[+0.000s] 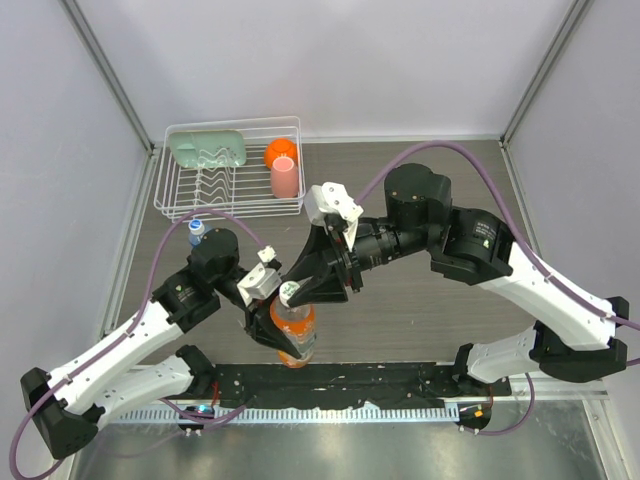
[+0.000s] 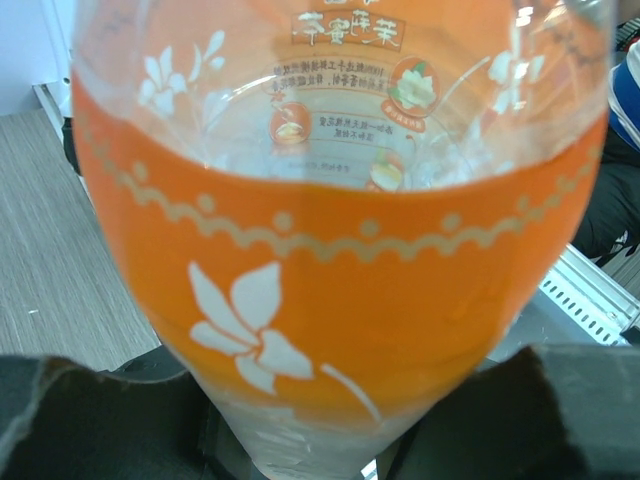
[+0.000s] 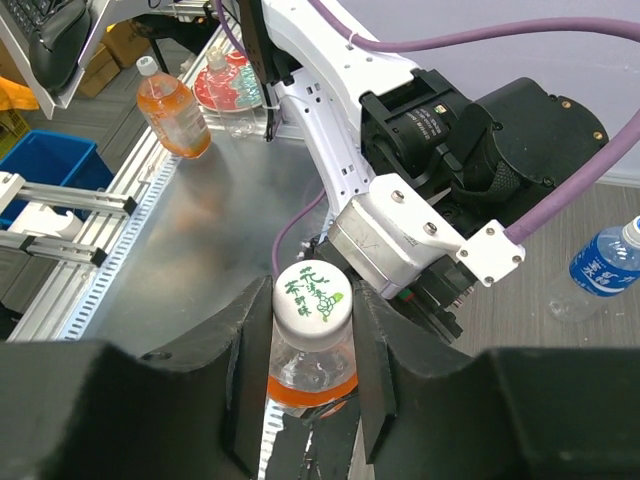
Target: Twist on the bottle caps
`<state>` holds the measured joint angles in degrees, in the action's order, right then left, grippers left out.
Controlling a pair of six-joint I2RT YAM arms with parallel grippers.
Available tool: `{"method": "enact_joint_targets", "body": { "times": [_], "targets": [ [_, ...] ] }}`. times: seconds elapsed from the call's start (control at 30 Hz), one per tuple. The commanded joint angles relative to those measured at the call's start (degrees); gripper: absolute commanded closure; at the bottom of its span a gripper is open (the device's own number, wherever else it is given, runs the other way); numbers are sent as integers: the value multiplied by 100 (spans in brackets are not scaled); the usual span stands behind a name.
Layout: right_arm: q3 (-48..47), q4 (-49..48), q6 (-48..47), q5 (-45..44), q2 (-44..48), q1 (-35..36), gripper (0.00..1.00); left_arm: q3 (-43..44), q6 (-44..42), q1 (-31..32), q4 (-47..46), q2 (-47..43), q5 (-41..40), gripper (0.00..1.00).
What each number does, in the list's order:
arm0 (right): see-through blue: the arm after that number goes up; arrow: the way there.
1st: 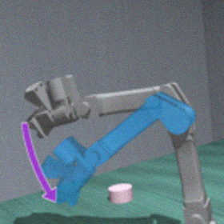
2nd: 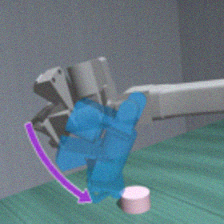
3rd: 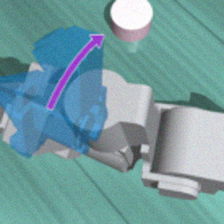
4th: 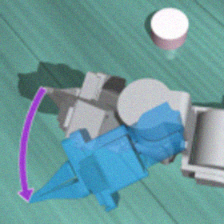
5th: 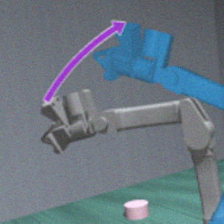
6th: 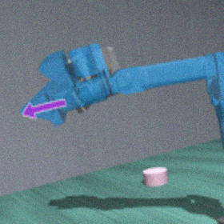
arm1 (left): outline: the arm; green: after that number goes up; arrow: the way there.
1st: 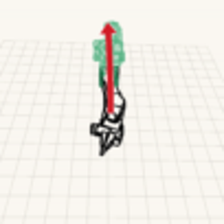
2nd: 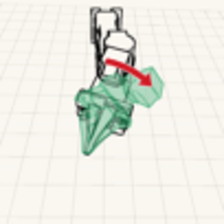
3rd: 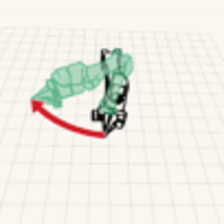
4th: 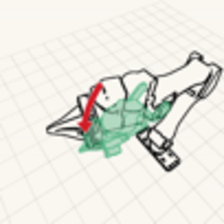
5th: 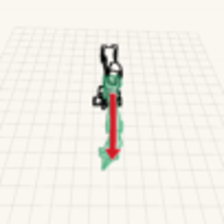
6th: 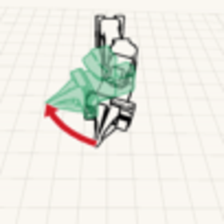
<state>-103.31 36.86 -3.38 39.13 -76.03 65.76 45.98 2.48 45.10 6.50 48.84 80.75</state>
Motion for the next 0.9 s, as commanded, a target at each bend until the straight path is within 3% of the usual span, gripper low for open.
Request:
{"method": "enact_joint_targets", "body": {
  "times": [0.0, 0.17, 0.43, 0.63, 0.87],
  "targets": [
    [12, -259, 118, 95, 79, -19, 63, 245, -46, 7, -167, -68, -42, 62],
    [30, -119, 144, -20, 1, -19, 71, 272, -46, -1, -325, -85, -322, 60],
    [30, 295, 65, -844, -52, -37, 99, 298, 200, -142, -789, -190, -1201, 41],
    [-49, 945, 39, -1829, -61, -28, 99, 228, 279, -204, -975, -270, -1834, 40],
    [223, 1007, 179, -2814, 229, -37, 99, 140, 271, -230, -1134, -305, -2757, 43]
  ]
}}
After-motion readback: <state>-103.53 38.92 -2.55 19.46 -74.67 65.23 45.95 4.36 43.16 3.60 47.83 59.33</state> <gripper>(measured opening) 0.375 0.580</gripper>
